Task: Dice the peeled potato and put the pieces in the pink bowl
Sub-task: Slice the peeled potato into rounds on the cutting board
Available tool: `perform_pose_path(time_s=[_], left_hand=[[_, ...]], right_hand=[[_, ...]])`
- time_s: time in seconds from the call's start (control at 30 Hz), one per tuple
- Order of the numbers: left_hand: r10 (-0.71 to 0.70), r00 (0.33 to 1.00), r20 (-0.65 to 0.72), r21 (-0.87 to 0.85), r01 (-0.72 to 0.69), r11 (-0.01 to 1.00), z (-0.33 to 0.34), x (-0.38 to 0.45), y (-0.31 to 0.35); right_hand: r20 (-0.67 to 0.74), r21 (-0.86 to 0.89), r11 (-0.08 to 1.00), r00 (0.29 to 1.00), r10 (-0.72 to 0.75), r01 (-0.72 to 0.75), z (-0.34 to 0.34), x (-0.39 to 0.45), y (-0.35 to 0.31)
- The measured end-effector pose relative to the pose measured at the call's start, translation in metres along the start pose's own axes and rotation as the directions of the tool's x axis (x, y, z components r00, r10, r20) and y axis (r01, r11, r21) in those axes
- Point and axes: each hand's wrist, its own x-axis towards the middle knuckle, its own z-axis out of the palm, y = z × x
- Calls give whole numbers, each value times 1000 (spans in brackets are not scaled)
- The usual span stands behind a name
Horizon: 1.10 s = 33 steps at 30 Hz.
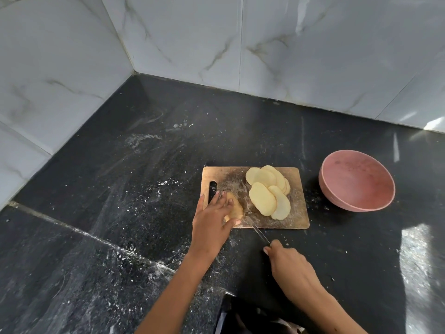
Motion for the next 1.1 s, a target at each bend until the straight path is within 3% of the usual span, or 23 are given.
perform_pose_path(time_s=[0.27,0.7,0.93,1.1], left_hand=[[56,998,-9,60,-56,997,1,-4,-2],[29,1000,-4,-12,-29,1000,2,-4,-6],[17,1000,-9,-148,-18,989,2,-3,-7],[12,999,-39,-92,-15,996,4,-4,-8]], right_hand=[[-239,-76,988,960,-149,134,-22,29,-15],[-211,-64,980,958,-196,186,-19,53,-35],[-146,-81,985,975,-165,154,-25,58,-45],[-86,-85,991,990,-114,107,-25,61,-52]])
